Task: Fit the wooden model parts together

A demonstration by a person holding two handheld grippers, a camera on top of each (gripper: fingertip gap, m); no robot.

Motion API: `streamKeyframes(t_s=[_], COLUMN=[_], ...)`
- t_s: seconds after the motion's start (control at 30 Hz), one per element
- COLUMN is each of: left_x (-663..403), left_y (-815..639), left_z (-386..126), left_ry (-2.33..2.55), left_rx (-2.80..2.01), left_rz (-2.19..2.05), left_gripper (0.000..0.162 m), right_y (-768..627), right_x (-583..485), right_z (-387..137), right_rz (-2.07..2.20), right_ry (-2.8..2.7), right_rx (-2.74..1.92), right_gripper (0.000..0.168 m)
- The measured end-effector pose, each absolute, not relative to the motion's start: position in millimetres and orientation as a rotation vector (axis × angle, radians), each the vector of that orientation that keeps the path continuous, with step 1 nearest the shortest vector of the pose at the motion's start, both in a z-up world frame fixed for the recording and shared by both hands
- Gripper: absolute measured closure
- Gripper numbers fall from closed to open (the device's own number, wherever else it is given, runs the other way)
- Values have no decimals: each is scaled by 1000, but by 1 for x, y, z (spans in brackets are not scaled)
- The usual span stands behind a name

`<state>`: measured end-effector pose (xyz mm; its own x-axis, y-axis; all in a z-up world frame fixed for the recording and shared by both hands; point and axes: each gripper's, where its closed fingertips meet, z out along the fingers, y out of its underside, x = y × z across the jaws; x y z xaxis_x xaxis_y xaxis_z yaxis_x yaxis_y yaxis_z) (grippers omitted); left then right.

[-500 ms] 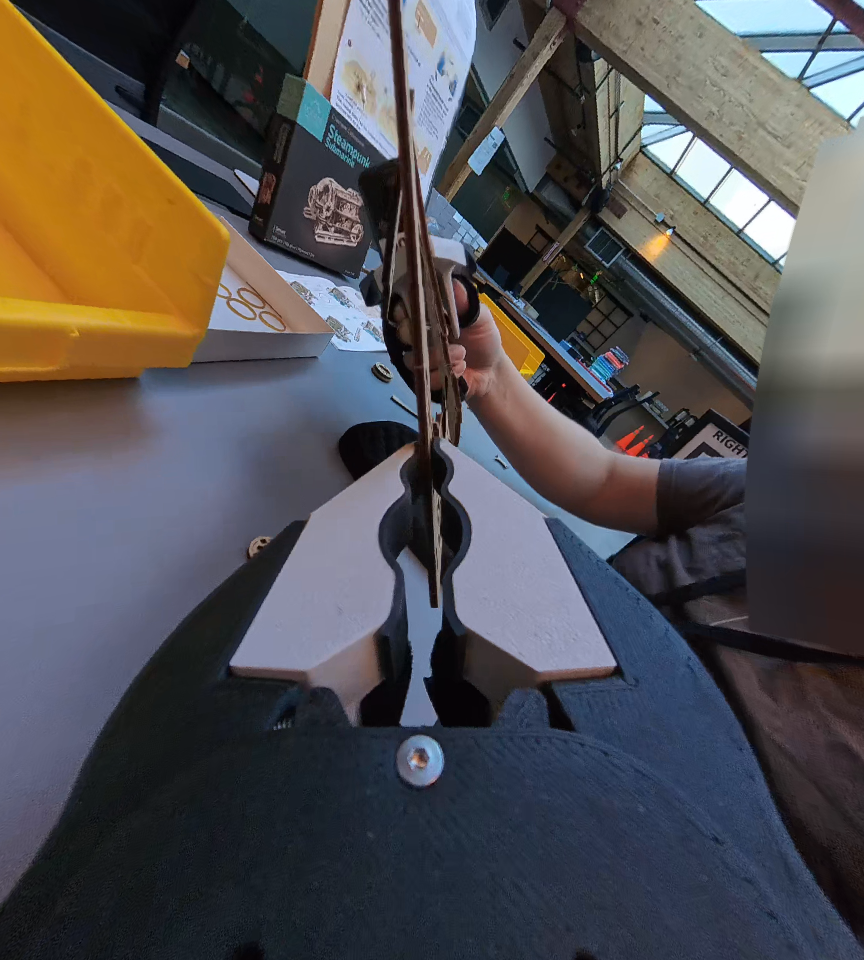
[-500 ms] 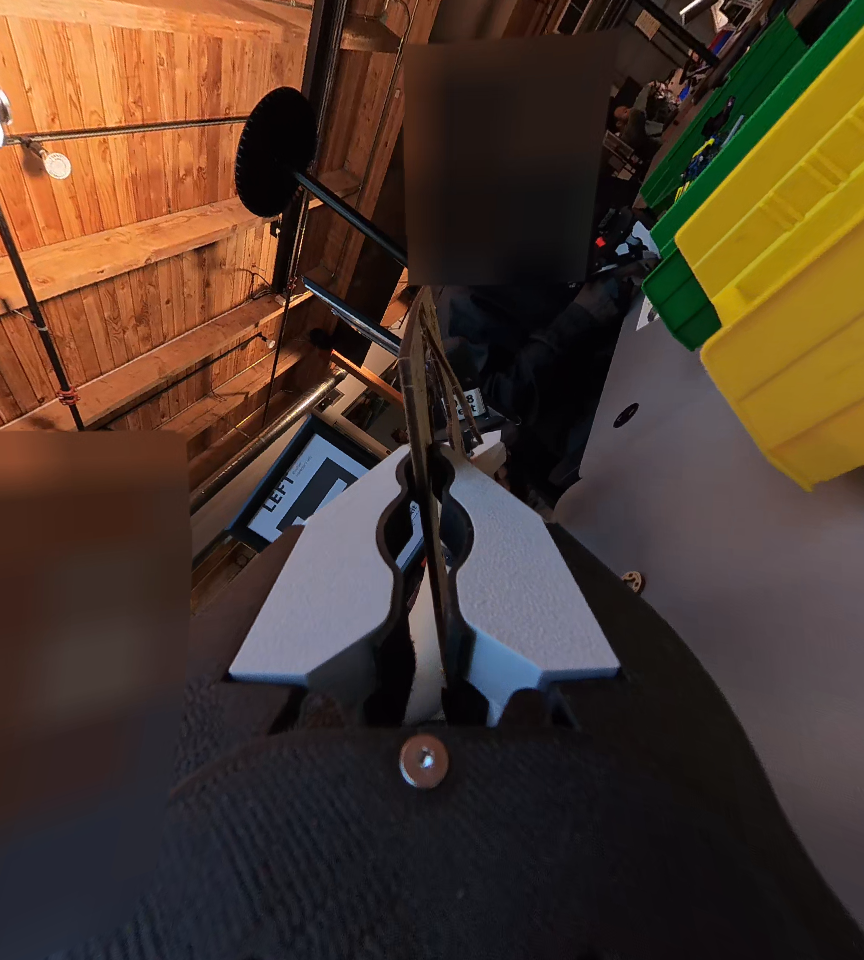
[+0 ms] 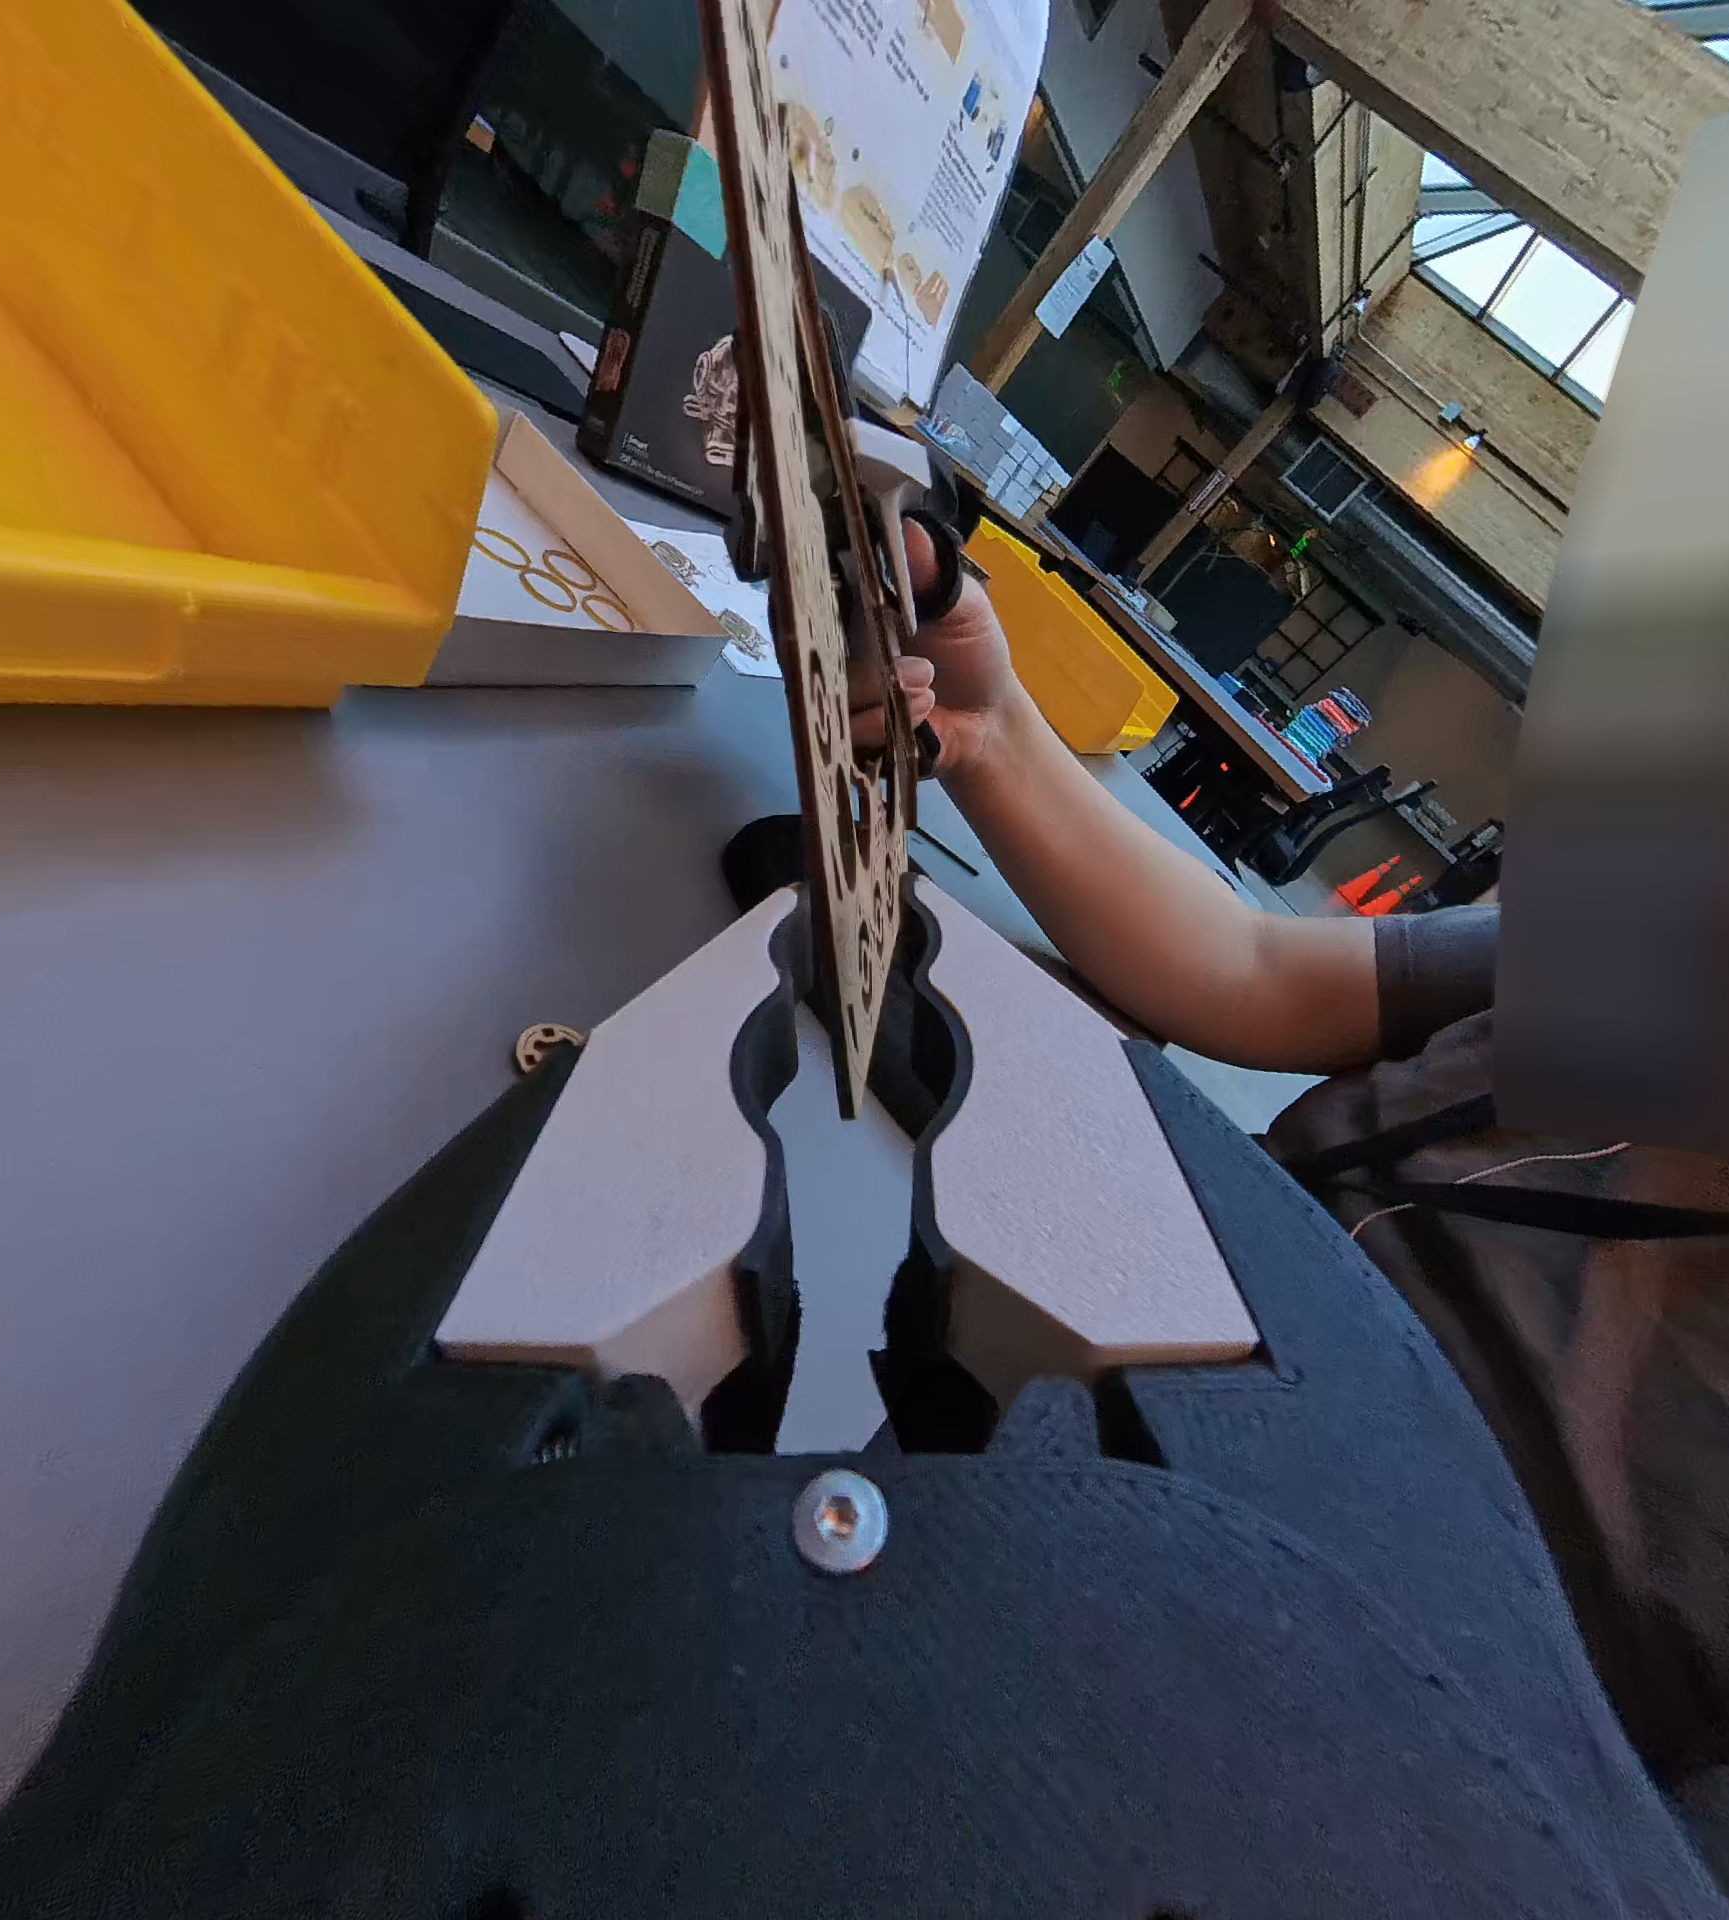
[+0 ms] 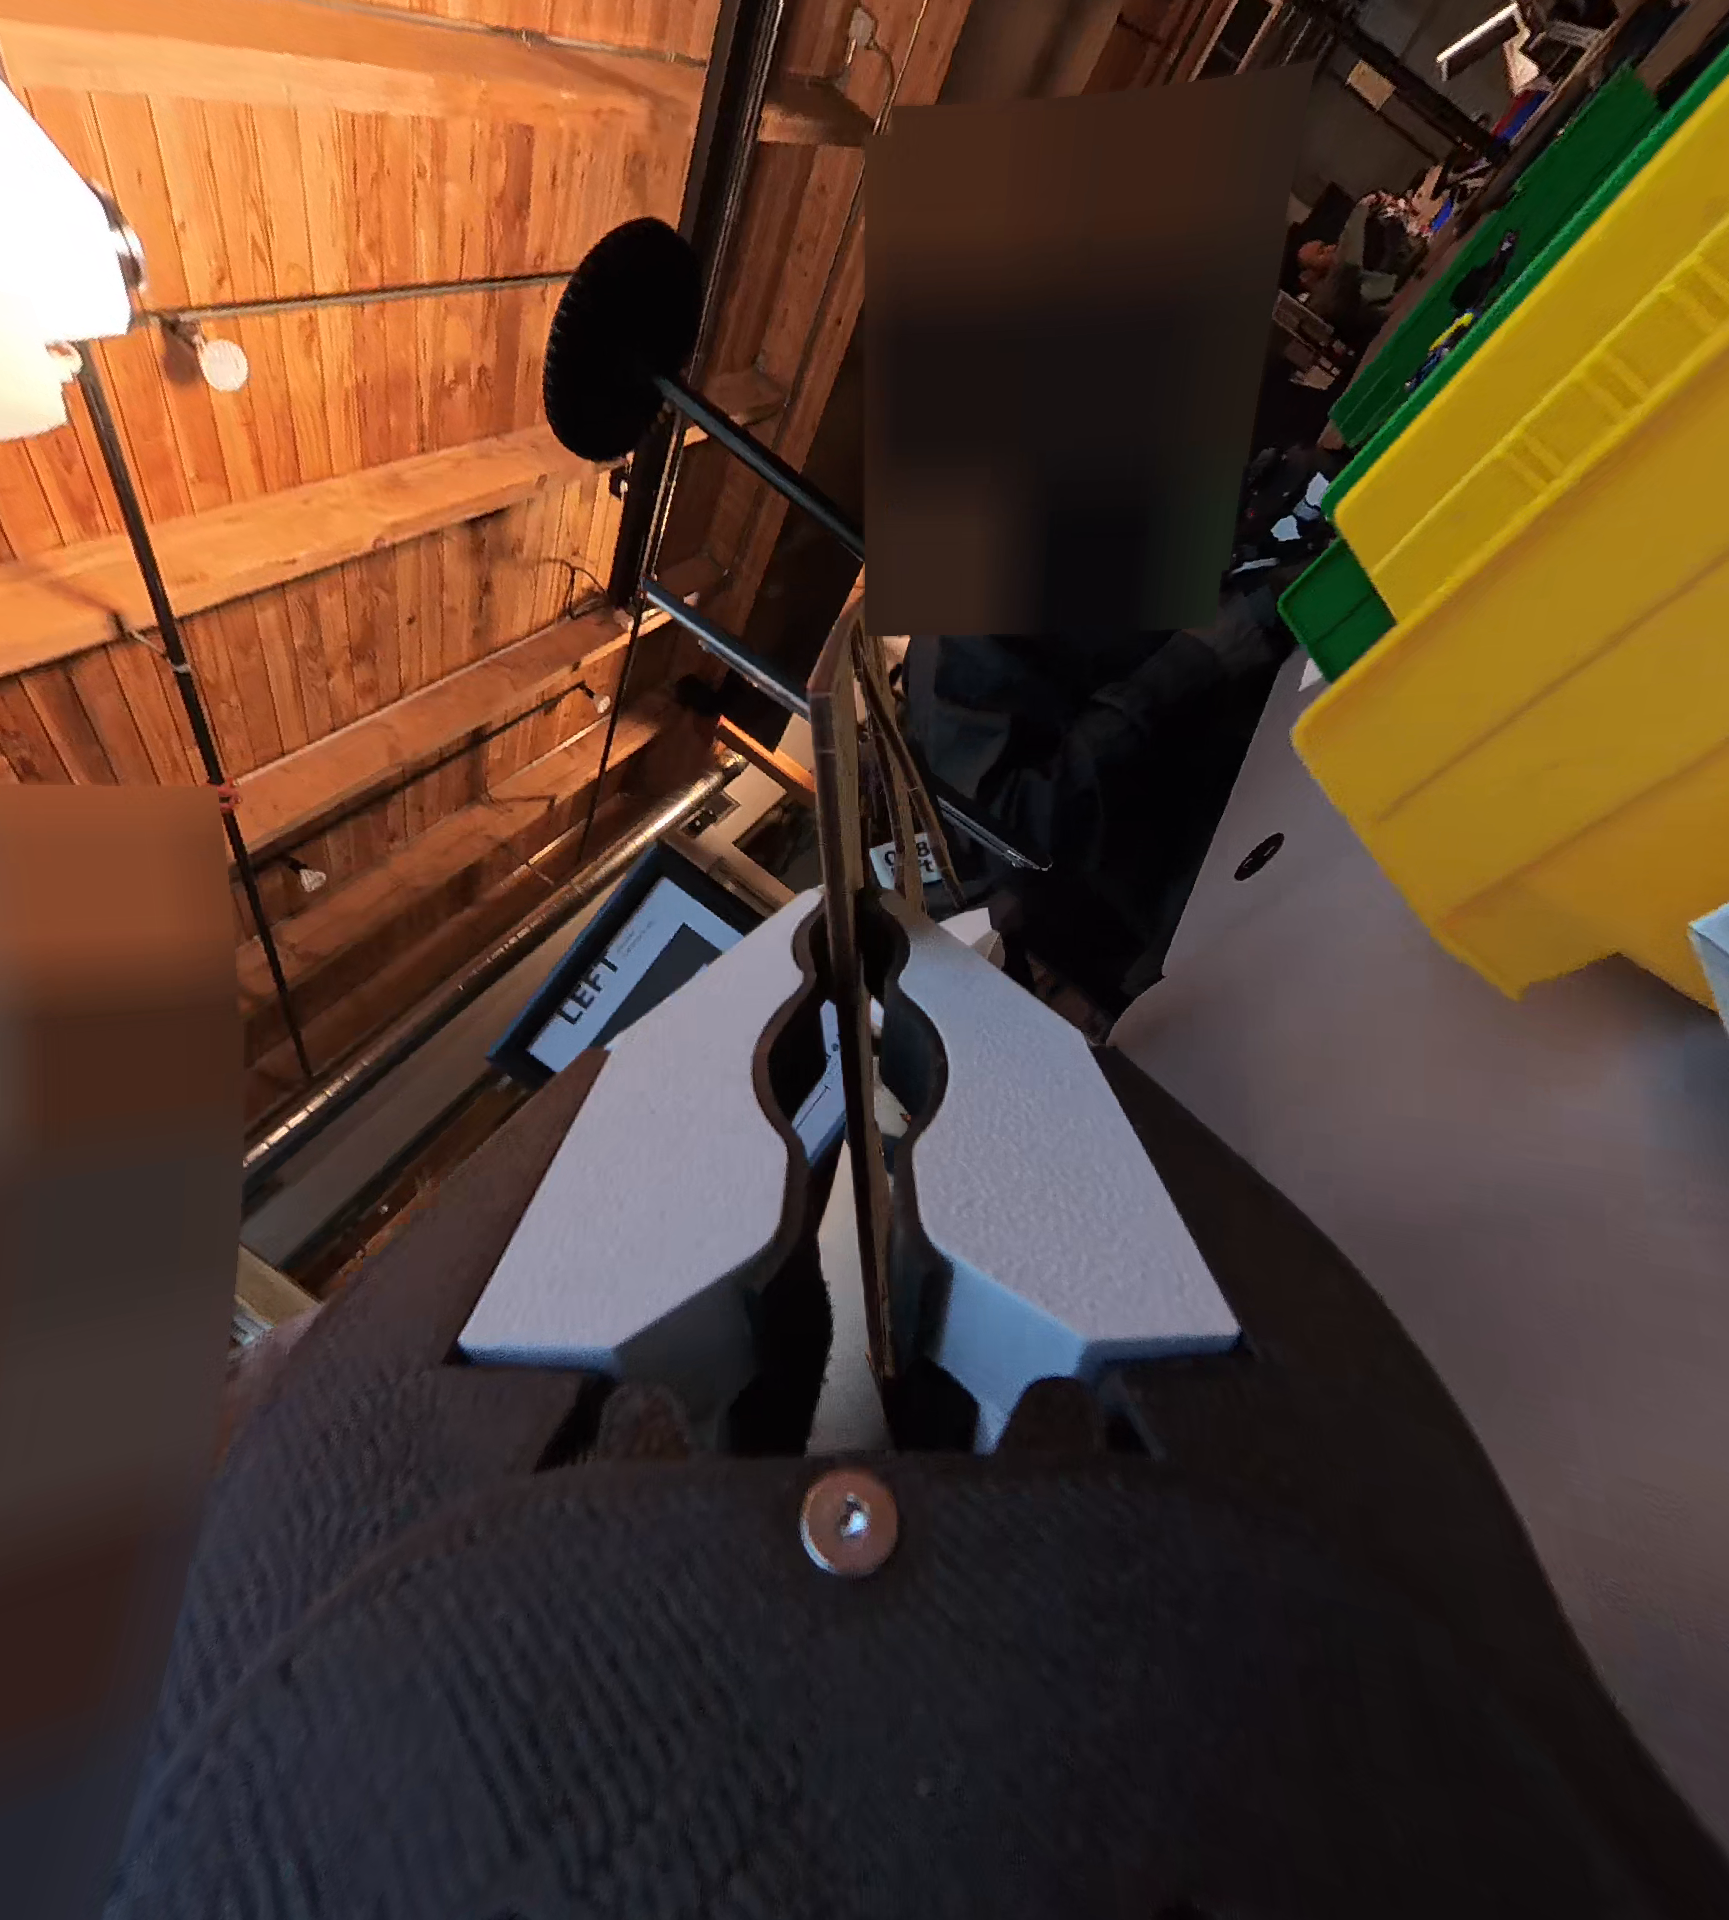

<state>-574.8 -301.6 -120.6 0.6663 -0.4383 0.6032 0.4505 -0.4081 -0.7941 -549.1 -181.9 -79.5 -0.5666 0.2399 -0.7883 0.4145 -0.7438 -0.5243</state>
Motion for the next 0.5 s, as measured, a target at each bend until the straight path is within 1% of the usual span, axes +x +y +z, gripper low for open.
streamKeyframes(t_s=[0.1, 0.27, 0.4, 0.5], left_x=[-577, -574, -565, -557], left_y=[-299, -288, -286, -281], left_z=[-120, -118, -108, -117], left_ry=[-54, -81, -115, -102], left_rx=[-1712, -1694, -1556, -1556], left_rz=[-968, -938, -951, -960], left_gripper=[147, 149, 143, 140], right_y=[-170, -166, -160, -157], right_x=[-551, -546, -539, -535], right_z=[-82, -79, -75, -76], right_rz=[-2478, -2490, -2501, -2497], right_ry=[968, 992, 1002, 1021], right_rx=[1403, 1398, 1395, 1416], right_gripper=[168, 167, 168, 168])
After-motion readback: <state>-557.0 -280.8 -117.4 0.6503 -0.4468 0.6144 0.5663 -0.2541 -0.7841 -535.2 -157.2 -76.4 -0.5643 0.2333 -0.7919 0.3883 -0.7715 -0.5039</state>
